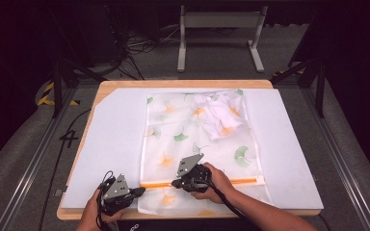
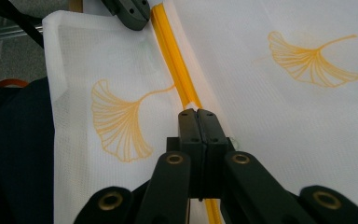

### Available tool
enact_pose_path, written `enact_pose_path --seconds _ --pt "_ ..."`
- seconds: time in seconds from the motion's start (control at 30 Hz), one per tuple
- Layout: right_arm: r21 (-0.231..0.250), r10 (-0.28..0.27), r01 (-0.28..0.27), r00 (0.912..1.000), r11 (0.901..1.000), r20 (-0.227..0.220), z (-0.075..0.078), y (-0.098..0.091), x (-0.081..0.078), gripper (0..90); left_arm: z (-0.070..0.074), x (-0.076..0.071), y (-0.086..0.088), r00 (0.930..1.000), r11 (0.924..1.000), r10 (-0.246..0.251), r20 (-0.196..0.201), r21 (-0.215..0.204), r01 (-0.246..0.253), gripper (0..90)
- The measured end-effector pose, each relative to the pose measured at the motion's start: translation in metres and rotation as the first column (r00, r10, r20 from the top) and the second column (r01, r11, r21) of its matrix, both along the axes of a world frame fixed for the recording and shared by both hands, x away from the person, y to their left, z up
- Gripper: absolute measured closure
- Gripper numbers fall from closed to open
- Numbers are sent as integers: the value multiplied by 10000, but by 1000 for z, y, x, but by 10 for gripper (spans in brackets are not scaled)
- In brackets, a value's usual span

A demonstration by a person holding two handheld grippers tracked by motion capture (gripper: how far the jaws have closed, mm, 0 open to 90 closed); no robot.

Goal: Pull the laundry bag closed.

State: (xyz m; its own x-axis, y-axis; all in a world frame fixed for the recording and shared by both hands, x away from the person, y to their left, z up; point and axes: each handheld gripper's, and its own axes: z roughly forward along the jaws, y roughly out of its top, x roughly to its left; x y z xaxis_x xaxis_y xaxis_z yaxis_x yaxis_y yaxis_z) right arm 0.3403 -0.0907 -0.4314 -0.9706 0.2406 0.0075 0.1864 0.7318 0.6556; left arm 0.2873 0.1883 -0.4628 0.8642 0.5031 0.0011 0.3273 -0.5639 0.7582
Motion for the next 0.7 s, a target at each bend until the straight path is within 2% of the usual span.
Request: enact_pose_path --seconds 0.7 --pt "44 -266 266 9996 9996 -52 3 -28 -1 900 0 0 0 10000 10000 -14 17 -3 14 900"
